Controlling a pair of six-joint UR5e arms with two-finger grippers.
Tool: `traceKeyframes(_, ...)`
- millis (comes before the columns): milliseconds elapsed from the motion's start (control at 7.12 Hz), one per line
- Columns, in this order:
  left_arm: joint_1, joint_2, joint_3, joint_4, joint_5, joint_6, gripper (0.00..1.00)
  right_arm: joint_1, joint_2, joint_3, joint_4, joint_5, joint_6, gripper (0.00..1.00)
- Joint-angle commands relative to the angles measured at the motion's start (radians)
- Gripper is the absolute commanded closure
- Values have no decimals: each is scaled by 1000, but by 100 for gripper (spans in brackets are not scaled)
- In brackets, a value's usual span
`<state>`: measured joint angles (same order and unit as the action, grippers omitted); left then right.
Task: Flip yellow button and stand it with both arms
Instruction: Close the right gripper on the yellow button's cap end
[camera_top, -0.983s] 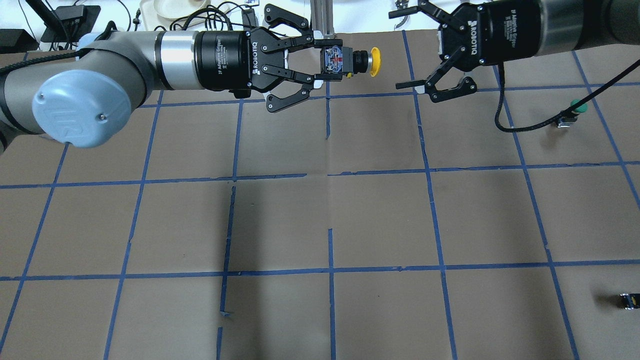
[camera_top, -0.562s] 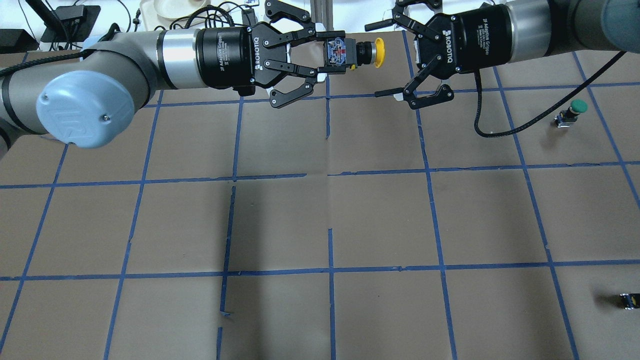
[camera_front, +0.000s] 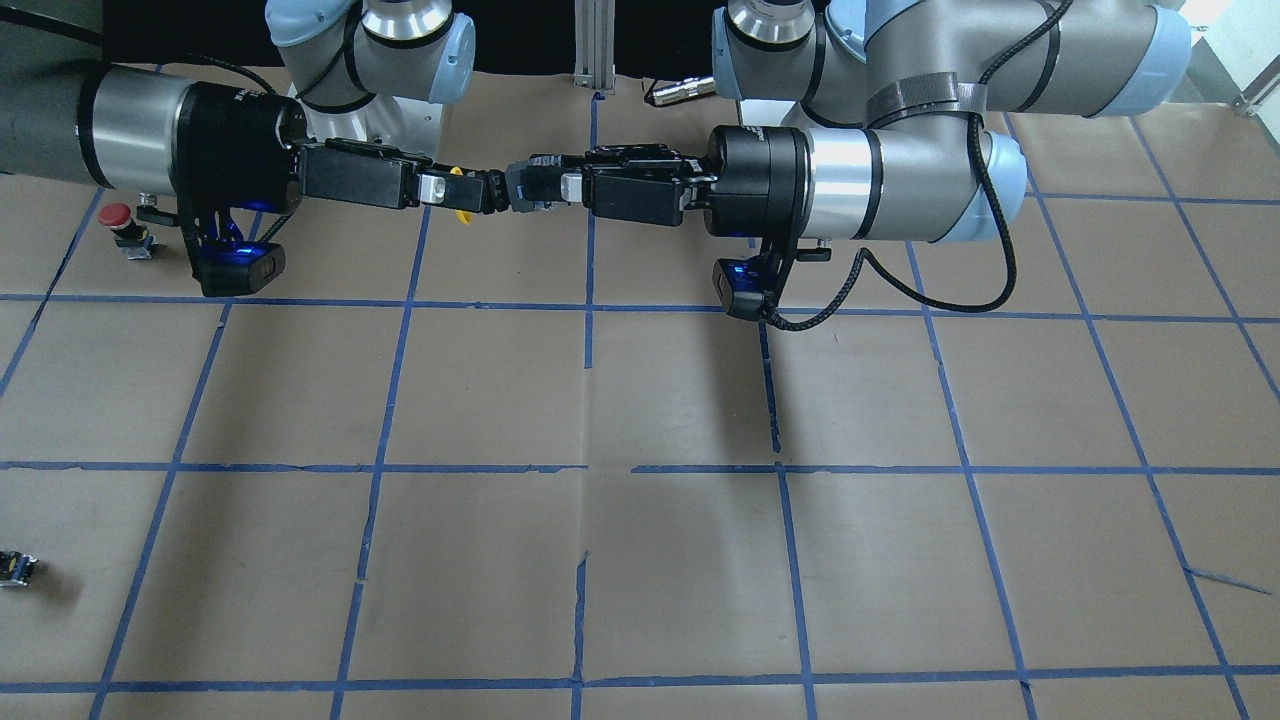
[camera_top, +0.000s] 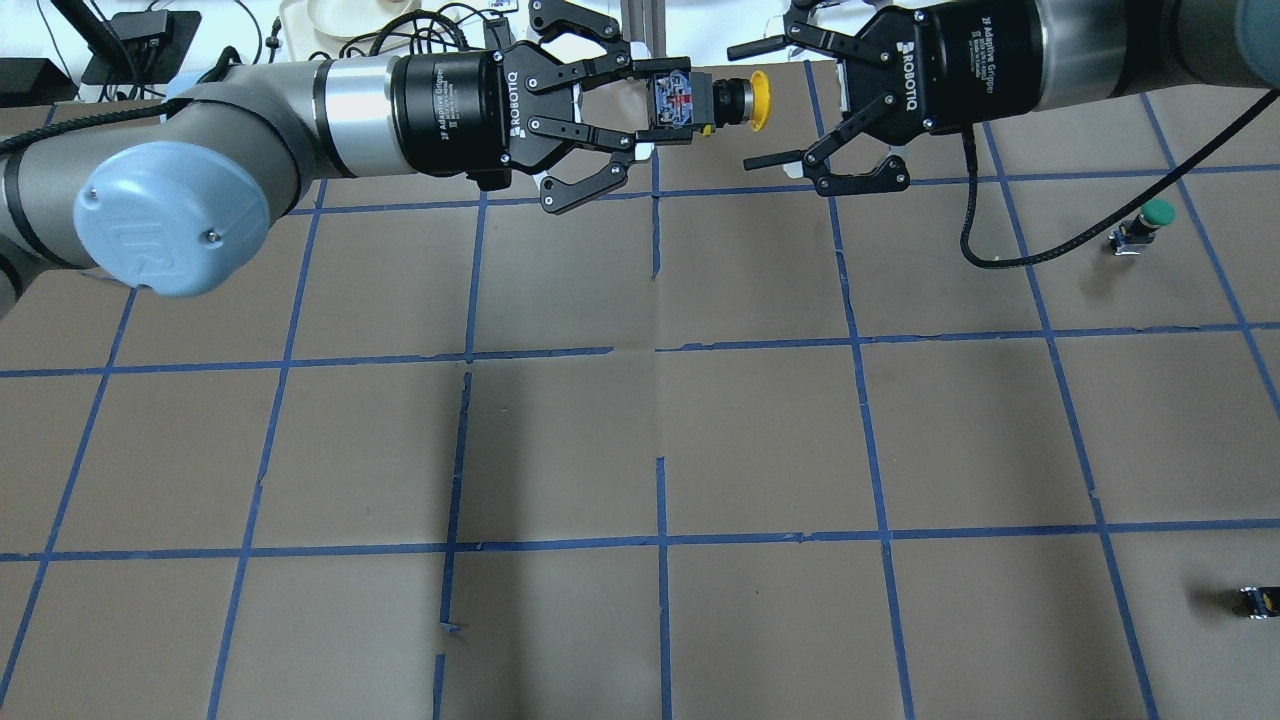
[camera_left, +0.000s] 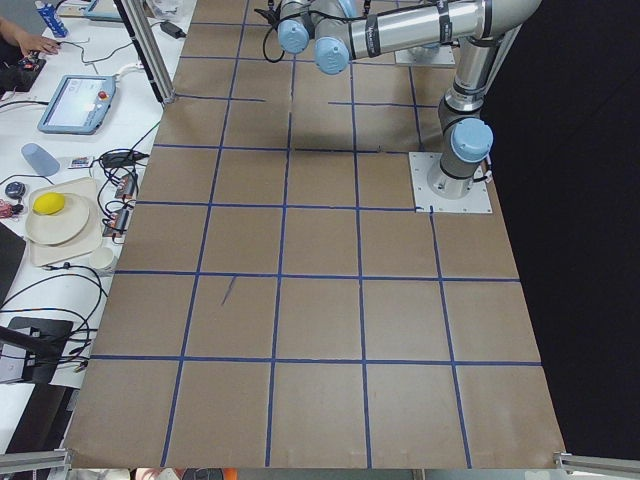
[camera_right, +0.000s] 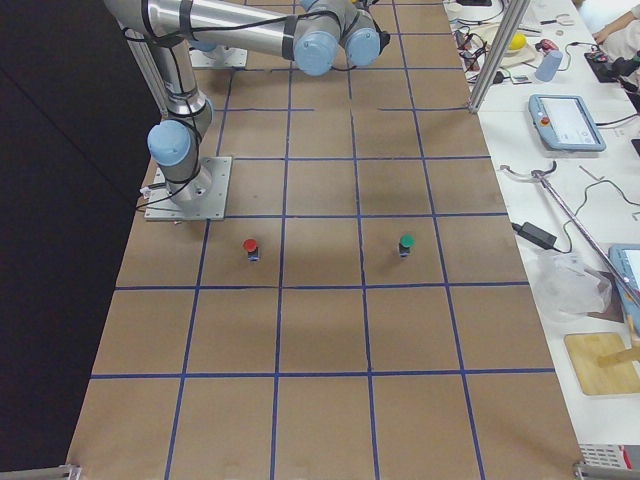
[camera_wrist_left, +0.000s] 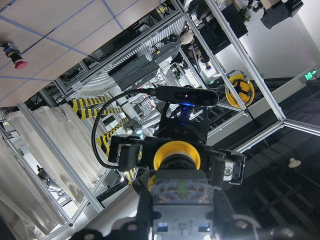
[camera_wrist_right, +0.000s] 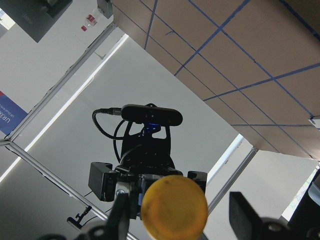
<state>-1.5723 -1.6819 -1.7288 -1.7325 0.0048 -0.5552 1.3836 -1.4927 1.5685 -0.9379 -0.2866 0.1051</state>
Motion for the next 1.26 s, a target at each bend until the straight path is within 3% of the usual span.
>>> traceKeyframes(0, 0, 2, 1, 1, 0, 0, 99, -2, -4, -1, -8, -3, -7, 60)
traceKeyframes(140, 0, 2, 0, 2, 1, 0, 99, -2, -6, -2, -9, -2, -2, 85)
traceKeyframes(281, 0, 2, 1, 2, 1, 0, 99, -3, -8, -2, -9, -3, 1, 90)
traceKeyframes(421, 0, 2, 2, 4, 3, 0, 84, -5, -8, -2, -9, -2, 4, 90)
traceKeyframes(562, 0, 4, 2, 4, 1, -5, 43, -5, -20, -4, -9, -5, 8, 90)
traceKeyframes(702, 0, 5, 2, 4, 3, -12, 17, -8, -30, -4, -7, -9, 8, 90)
traceKeyframes(983, 5, 8, 23, 5, 12, -105, 8, -9, -29, -4, -12, -17, 7, 90)
traceKeyframes(1124, 18, 16, 25, 34, 21, -133, 7, -15, -29, -4, -59, -79, 7, 90)
